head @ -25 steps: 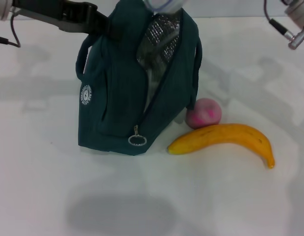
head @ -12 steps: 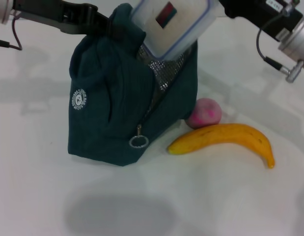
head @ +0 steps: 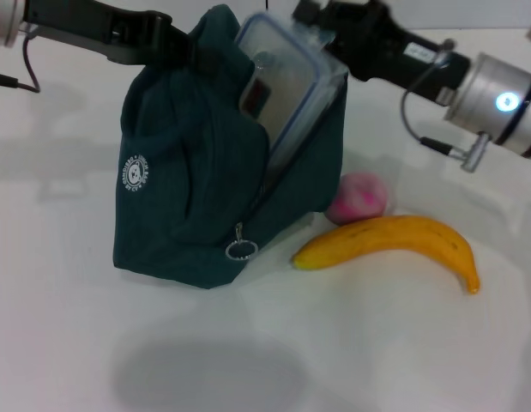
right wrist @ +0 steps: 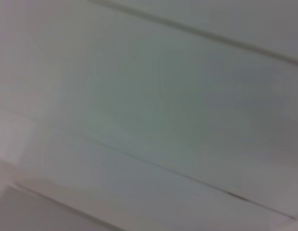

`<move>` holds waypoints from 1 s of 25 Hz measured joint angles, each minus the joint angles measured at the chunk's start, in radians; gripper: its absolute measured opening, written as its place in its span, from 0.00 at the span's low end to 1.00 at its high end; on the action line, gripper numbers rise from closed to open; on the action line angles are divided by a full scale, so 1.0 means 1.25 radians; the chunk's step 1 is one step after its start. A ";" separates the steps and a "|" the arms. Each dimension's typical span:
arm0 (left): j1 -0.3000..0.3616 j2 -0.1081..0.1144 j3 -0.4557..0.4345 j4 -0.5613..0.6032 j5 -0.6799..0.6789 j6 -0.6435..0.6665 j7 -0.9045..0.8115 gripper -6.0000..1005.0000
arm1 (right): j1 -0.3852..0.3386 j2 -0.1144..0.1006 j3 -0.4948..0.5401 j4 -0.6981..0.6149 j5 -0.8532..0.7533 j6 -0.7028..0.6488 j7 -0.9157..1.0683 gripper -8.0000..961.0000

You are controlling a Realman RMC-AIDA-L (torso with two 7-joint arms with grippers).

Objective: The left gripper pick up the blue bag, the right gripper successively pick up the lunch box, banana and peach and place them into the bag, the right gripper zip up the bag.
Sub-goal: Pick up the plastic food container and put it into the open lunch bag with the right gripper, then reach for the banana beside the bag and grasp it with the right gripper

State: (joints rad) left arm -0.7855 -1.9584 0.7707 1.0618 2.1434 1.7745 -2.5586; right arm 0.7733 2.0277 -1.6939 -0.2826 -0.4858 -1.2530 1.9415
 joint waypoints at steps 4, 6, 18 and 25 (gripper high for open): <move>0.000 -0.001 0.001 -0.007 -0.003 0.001 0.004 0.04 | 0.009 0.000 -0.089 -0.044 0.020 0.093 0.020 0.18; 0.000 -0.001 0.001 -0.009 -0.003 0.001 0.006 0.04 | 0.010 0.000 -0.107 -0.057 0.021 0.113 0.018 0.18; 0.027 0.008 -0.004 -0.008 -0.026 0.004 0.009 0.04 | -0.063 -0.008 -0.073 -0.107 0.018 0.052 -0.070 0.32; 0.039 0.011 -0.005 -0.006 -0.027 0.003 0.014 0.04 | -0.113 -0.081 0.008 -0.122 -0.022 -0.060 -0.181 0.61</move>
State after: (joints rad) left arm -0.7364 -1.9449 0.7642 1.0537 2.1091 1.7781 -2.5416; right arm 0.6320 1.9269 -1.6835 -0.4350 -0.5134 -1.3280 1.7153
